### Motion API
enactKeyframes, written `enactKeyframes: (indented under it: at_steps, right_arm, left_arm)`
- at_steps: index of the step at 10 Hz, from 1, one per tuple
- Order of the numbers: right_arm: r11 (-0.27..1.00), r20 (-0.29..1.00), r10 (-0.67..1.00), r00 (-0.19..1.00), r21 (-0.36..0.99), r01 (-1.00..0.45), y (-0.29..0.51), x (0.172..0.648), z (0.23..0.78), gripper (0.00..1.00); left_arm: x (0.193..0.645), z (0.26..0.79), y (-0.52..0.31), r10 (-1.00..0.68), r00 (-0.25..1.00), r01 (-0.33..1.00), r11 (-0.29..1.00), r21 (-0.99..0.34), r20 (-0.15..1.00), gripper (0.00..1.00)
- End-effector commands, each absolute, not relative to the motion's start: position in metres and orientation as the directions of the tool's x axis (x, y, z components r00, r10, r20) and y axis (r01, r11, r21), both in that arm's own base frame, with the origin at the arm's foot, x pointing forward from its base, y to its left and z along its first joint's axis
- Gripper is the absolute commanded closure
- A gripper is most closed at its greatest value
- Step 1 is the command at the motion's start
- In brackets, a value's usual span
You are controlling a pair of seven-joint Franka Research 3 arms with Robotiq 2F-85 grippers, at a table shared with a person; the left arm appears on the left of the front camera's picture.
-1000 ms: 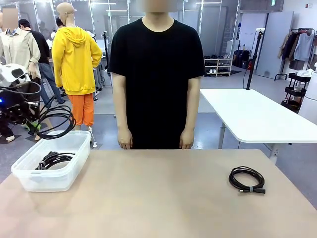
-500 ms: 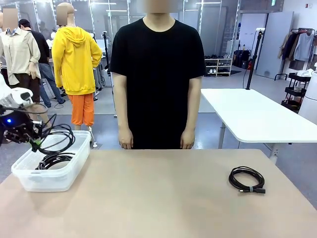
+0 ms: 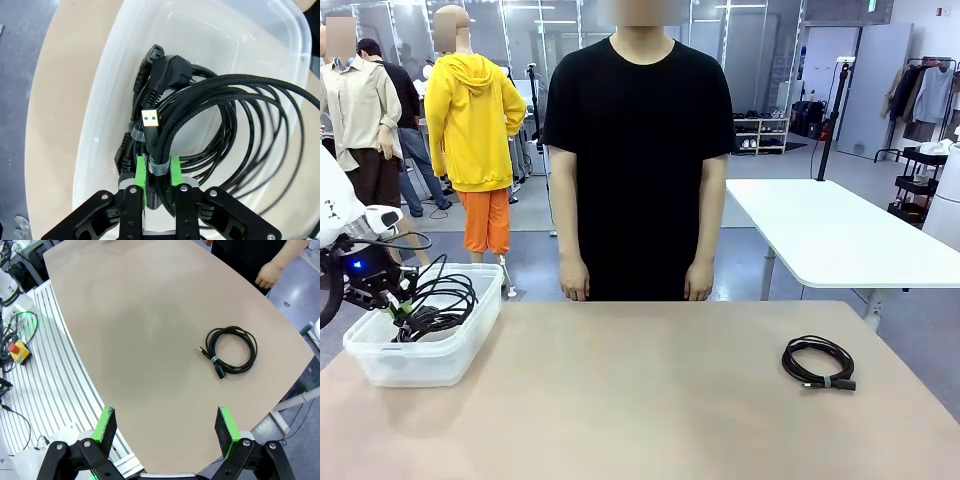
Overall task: Organize and store the cables.
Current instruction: Place the USB Extension Cable into the Organizing box.
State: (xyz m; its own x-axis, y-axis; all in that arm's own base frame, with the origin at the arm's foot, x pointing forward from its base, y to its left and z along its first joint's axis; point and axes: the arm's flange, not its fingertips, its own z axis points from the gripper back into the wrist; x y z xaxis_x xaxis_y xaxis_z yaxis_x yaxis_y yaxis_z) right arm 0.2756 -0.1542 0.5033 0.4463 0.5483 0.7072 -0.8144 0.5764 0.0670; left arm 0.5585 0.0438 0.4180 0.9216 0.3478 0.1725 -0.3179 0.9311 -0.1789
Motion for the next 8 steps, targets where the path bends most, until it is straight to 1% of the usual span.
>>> enactKeyframes:
  at_steps: [1, 2, 3, 4, 5, 6, 8]
  right_arm:
    - [0.563, 0.717, 0.550, 0.428, 0.061, -0.824, -0.156, 0.275, 0.505, 0.00]
    - [0.563, 0.717, 0.550, 0.428, 0.061, -0.824, -0.156, 0.275, 0.505, 0.00]
    - [0.563, 0.717, 0.550, 0.428, 0.061, -0.824, -0.156, 0.275, 0.505, 0.00]
    - [0.563, 0.717, 0.550, 0.428, 0.061, -0.824, -0.156, 0.275, 0.505, 0.00]
    - [0.563, 0.717, 0.550, 0.428, 0.061, -0.824, -0.156, 0.275, 0.505, 0.00]
    - [0.563, 0.717, 0.550, 0.428, 0.061, -0.824, -0.156, 0.275, 0.505, 0.00]
    - [0.563, 0.717, 0.550, 0.428, 0.061, -0.824, -0.156, 0.275, 0.505, 0.00]
  left_arm:
    - [0.563, 0.427, 0.042, 0.362, 0.917, -0.339, 0.929, -0.149, 0.168, 0.62]
    - [0.563, 0.430, 0.040, 0.358, 0.918, -0.337, 0.930, -0.144, 0.167, 0.45]
    - [0.561, 0.433, 0.040, 0.359, 0.918, -0.338, 0.931, -0.138, 0.167, 0.36]
    - [0.561, 0.436, 0.040, 0.359, 0.918, -0.340, 0.931, -0.132, 0.169, 0.19]
    - [0.559, 0.440, 0.040, 0.359, 0.917, -0.338, 0.931, -0.140, 0.173, 0.11]
    - [0.557, 0.443, 0.040, 0.357, 0.917, -0.335, 0.932, -0.141, 0.180, 0.00]
    - [0.557, 0.443, 0.040, 0.360, 0.917, -0.339, 0.930, -0.141, 0.174, 0.00]
